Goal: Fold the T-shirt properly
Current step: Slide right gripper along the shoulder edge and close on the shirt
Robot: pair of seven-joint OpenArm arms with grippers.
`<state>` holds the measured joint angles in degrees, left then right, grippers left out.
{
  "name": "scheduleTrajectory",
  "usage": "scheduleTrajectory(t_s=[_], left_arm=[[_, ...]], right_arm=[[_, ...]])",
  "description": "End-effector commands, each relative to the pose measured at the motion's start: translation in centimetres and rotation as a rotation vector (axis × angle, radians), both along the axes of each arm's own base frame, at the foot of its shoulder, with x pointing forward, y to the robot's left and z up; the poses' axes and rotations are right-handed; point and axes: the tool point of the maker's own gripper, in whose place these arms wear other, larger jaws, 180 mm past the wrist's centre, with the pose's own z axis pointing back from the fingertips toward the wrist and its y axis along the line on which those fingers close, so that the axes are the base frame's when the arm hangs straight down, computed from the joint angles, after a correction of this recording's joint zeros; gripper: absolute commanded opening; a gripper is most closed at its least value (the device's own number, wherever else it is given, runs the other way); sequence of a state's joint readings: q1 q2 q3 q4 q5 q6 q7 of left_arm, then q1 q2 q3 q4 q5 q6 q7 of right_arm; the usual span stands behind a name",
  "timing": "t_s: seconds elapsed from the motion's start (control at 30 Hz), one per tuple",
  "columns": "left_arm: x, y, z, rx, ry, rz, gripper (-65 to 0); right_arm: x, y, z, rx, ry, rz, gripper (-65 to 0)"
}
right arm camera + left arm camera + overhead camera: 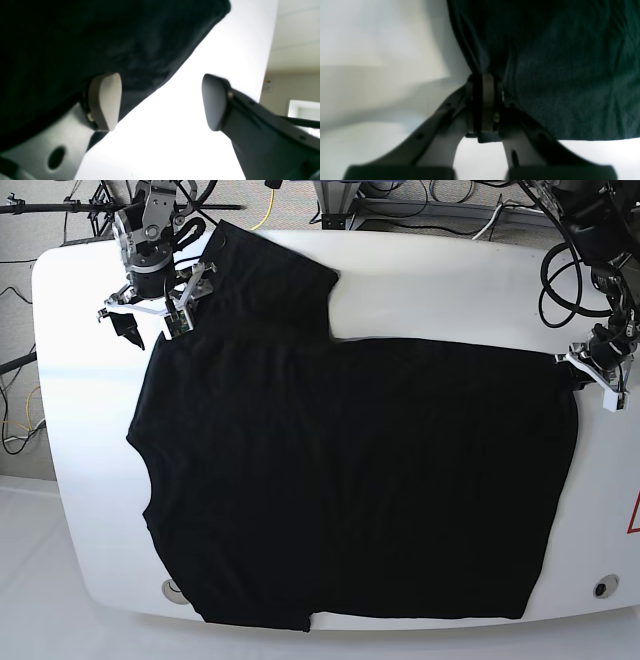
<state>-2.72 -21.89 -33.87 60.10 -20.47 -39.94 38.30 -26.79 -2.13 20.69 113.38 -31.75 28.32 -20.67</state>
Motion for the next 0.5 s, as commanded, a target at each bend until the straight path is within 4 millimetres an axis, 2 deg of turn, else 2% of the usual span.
scheduleTrajectory(t_s=[0.0, 0.17, 0.37, 0.47], left_arm=[[-1.4, 0.4, -1.0, 0.037, 0.095, -0.022, -64.2], [-1.4, 0.5, -1.0, 0.037, 0.095, -0.021, -64.2], [-1.4, 0.5, -1.0, 0.037, 0.095, -0.021, -64.2], [-1.4, 0.5, -1.0, 0.037, 0.095, -0.021, -64.2]], right_arm=[[1.0, -0.2, 1.2, 0.013, -0.058, -0.032, -16.8], [1.8, -0.4, 1.7, 0.040, -0.090, -0.083, -16.8], [2.5, 0.3, 1.8, 0.117, -0.100, -0.097, -16.5], [2.8, -0.2, 2.0, 0.163, -0.099, -0.125, -14.9]])
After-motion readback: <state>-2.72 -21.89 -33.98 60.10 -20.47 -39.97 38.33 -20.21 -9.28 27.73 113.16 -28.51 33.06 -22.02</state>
